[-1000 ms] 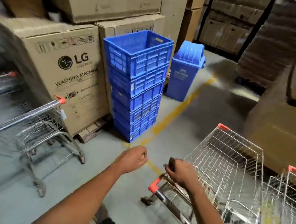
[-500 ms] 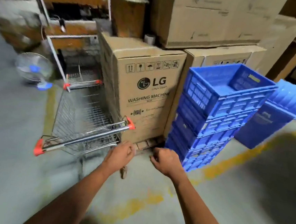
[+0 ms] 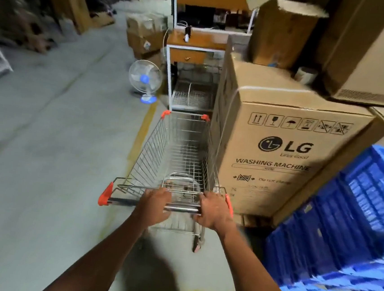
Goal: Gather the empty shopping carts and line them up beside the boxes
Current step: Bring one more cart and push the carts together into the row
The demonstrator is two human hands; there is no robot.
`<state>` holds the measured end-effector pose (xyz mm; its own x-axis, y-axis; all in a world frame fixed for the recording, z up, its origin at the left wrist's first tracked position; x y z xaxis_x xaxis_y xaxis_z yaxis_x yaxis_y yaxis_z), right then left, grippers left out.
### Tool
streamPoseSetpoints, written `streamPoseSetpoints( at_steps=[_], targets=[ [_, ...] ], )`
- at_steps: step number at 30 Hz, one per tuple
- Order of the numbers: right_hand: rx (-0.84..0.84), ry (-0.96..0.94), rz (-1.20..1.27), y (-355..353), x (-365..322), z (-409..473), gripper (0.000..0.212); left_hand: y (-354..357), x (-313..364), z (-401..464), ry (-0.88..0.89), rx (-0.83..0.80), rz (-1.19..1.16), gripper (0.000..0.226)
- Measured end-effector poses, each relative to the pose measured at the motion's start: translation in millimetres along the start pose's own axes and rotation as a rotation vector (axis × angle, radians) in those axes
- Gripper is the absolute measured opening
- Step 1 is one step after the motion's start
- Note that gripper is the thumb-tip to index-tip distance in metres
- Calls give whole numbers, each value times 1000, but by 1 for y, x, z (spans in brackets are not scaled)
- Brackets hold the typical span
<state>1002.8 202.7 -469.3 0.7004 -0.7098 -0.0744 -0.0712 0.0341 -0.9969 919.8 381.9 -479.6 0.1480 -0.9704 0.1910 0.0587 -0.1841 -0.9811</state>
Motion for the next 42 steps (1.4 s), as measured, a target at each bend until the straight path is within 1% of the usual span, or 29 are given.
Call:
streamPoseSetpoints(
  at_steps=[2,3,4,7,10,12,13,16,18,19,22,25,28,30,31,34,36,39,42],
  targets=[
    [-134,0,80,14,-1,18,40,6,-16,5,-28,-105,-3,24],
    [-188,-12,100,22,-3,25,41,9,-23,7,-51,-162,-1,23],
    [-221,-27,114,28,-6,30,42,12,-29,9,-76,-204,19,24],
    [-250,-51,86,38,-10,41,51,16,-40,16,-70,-223,110,31],
    [-278,-69,80,46,-12,48,50,24,-49,26,-63,-282,106,43],
    [-259,-82,68,47,-12,52,50,28,-55,33,-60,-325,85,48],
    [-242,-87,60,47,-11,55,52,29,-58,37,-61,-346,81,47],
    [-208,-121,30,43,-11,66,57,29,-62,48,-85,-381,69,34],
    [-194,-137,5,40,-7,73,60,30,-63,56,-101,-437,51,23],
    [-186,-143,-12,39,-4,78,60,30,-62,60,-103,-472,33,22],
    [-195,-166,-73,35,-1,95,55,29,-69,73,-107,-518,-77,24],
    [-172,-172,-144,27,2,111,53,28,-76,80,-75,-556,-187,23],
    [-199,-125,-195,24,3,123,55,27,-88,82,-106,-598,-333,31],
    [-232,-88,-183,23,2,134,51,26,-95,83,-97,-592,-344,30],
    [-252,-69,-168,22,0,140,49,25,-100,84,-88,-555,-299,27],
    [-345,-34,-120,22,-4,158,41,19,-111,87,-64,-363,-159,23],
    [-395,-1,-77,23,-8,165,34,18,-116,87,-56,-291,-116,27],
    [-367,19,-41,25,-20,169,33,16,-126,86,-62,-268,-72,31],
    [-316,13,-6,28,-29,173,41,13,-141,89,-84,-286,-91,27]
  ],
)
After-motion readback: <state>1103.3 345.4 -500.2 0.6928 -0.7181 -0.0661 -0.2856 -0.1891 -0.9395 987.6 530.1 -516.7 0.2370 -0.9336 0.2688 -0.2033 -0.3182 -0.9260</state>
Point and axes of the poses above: each hand's wrist, its own z-axis towards the middle knuckle, its own y-axis out of the palm, x = y × z, the point moved 6 cm from there along z, towards the middle knuckle, and after that the axes turned 10 degrees about x, right-handed, at the moved point
